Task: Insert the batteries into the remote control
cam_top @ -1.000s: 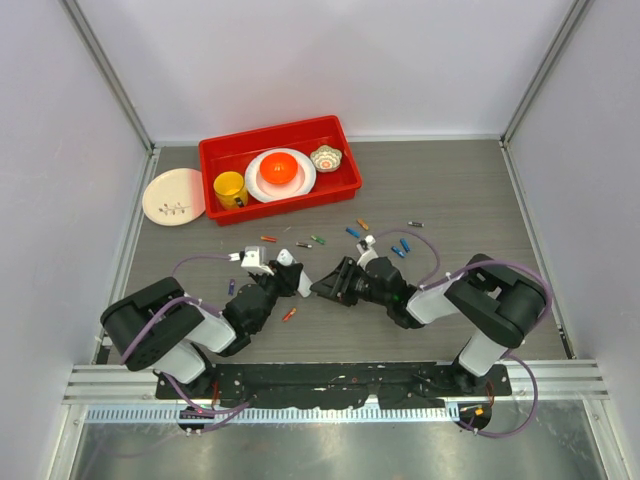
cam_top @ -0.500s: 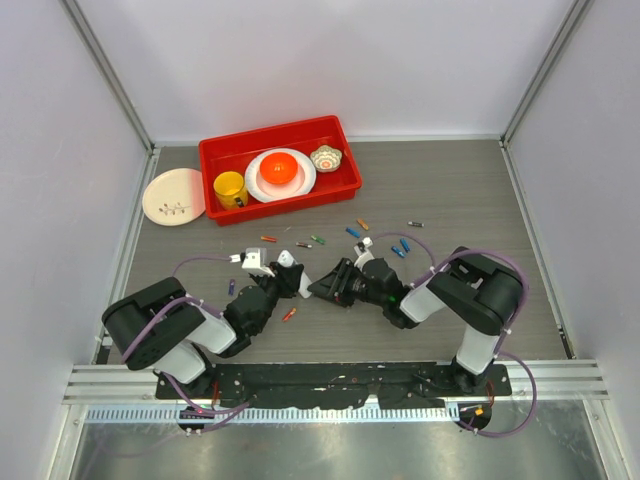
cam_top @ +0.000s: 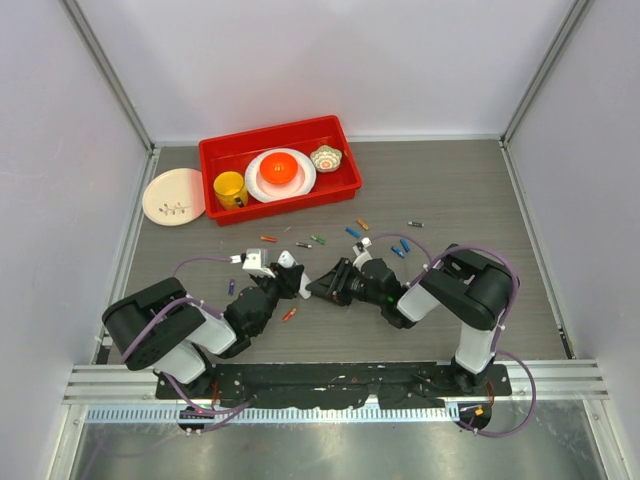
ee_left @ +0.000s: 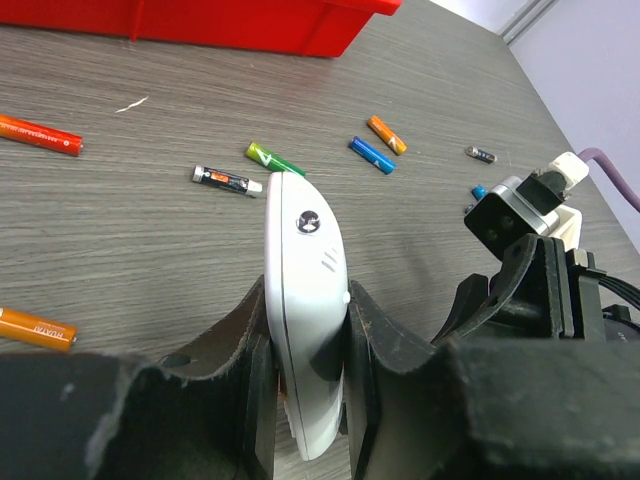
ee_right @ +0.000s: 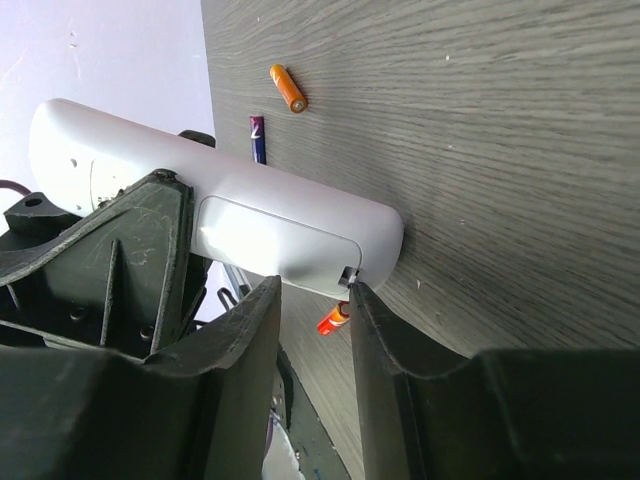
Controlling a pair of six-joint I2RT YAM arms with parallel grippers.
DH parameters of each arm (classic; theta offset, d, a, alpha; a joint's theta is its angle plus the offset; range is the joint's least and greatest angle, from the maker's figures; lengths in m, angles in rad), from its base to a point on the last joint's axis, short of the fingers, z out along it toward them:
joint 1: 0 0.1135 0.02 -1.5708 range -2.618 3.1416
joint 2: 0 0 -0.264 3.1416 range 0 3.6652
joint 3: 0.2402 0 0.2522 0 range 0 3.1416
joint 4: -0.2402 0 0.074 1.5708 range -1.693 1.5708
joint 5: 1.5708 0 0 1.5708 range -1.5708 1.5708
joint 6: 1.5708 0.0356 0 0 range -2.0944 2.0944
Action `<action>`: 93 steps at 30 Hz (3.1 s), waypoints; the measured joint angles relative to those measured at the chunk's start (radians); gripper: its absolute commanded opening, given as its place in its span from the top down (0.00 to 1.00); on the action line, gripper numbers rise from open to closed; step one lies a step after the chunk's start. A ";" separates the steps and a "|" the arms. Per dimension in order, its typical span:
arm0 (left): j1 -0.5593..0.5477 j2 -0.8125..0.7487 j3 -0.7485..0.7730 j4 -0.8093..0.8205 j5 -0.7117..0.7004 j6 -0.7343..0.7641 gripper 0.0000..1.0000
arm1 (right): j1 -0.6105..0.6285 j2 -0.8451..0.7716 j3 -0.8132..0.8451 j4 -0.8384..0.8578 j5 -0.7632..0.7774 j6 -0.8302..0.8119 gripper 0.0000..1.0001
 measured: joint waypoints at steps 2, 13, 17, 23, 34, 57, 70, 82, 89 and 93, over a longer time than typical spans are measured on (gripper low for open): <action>-0.001 0.000 0.000 0.000 -0.001 0.000 1.00 | 0.000 0.005 0.000 0.003 -0.002 0.003 0.61; -0.002 0.000 -0.001 0.001 -0.007 0.000 1.00 | 0.000 0.008 0.000 0.016 -0.003 0.010 0.57; -0.002 0.000 -0.003 0.003 -0.007 0.000 1.00 | 0.000 0.008 0.000 0.016 -0.003 0.011 0.51; -0.005 0.000 -0.005 0.007 -0.011 0.000 1.00 | 0.000 0.008 0.000 0.019 -0.002 0.014 0.48; -0.006 0.001 -0.006 0.009 -0.013 -0.001 1.00 | 0.000 0.020 -0.002 0.029 -0.001 0.018 0.54; -0.006 0.006 -0.006 0.016 -0.016 -0.005 1.00 | -0.006 0.035 -0.002 0.031 0.006 0.024 0.63; -0.006 0.013 -0.006 0.024 -0.015 -0.006 1.00 | -0.006 0.037 -0.001 0.030 0.005 0.021 0.67; -0.007 0.023 -0.006 0.037 -0.024 -0.015 1.00 | -0.007 0.037 0.004 0.025 0.006 0.021 0.71; -0.007 0.023 -0.006 0.037 -0.031 -0.016 1.00 | -0.007 0.037 0.012 0.019 0.005 0.017 0.76; -0.007 0.023 -0.006 0.037 -0.033 -0.016 1.00 | -0.007 0.037 0.014 0.016 0.005 0.015 0.79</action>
